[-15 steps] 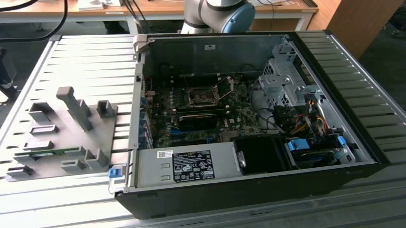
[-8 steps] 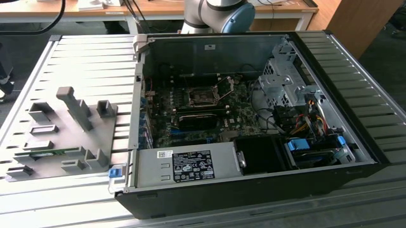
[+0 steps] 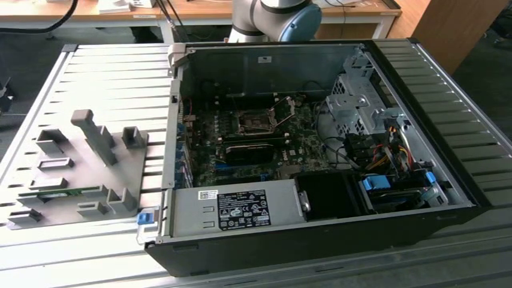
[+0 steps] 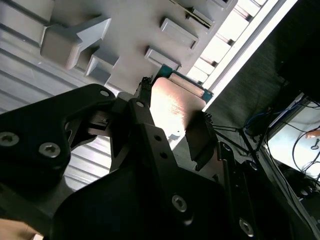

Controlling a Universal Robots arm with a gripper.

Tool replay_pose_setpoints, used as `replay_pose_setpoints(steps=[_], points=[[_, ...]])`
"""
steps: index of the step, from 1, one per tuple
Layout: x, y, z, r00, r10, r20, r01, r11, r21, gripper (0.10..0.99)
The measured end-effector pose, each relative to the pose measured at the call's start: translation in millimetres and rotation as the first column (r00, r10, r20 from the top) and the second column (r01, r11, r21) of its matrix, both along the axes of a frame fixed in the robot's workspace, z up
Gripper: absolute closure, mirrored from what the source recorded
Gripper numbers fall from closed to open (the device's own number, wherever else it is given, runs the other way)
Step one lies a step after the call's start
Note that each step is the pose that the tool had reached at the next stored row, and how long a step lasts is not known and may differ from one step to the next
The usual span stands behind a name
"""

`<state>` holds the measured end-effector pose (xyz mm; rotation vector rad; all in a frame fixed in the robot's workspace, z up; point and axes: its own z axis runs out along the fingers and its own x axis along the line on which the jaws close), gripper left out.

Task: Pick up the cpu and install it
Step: 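Pick up the cpu and move it towards the insertion slot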

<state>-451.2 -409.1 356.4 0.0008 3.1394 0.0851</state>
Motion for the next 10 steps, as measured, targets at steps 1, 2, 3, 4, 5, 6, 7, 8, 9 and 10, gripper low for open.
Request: replay_pose_setpoints(steps=[1,2,3,4,5,6,7,8,9,10], points=[[0.0,0.2,1.9,1.0000,0.000,0.0003,0.000,1.0000,0.000,0.561],[0.0,0.5,3.9,1.0000,0.000,0.0009,0.000,1.0000,0.000,0.561],[0.0,0.7,5.8,1.0000,0.000,0.0014,0.000,1.0000,0.000,0.561],[0.0,0.9,7.7,1.0000,0.000,0.0019,0.000,1.0000,0.000,0.561],[0.0,1.2,9.5,1.0000,0.000,0.0024,0.000,1.0000,0.000,0.561],[0.0,1.4,11.3,1.0000,0.000,0.0029,0.000,1.0000,0.000,0.561],[0.0,1.5,13.4,1.0000,0.000,0.0033,0.000,1.0000,0.000,0.561],[0.0,1.7,15.6,1.0000,0.000,0.0036,0.000,1.0000,0.000,0.561],[0.0,1.8,17.6,1.0000,0.000,0.0040,0.000,1.0000,0.000,0.561],[0.0,1.9,19.5,1.0000,0.000,0.0041,0.000,1.0000,0.000,0.561]])
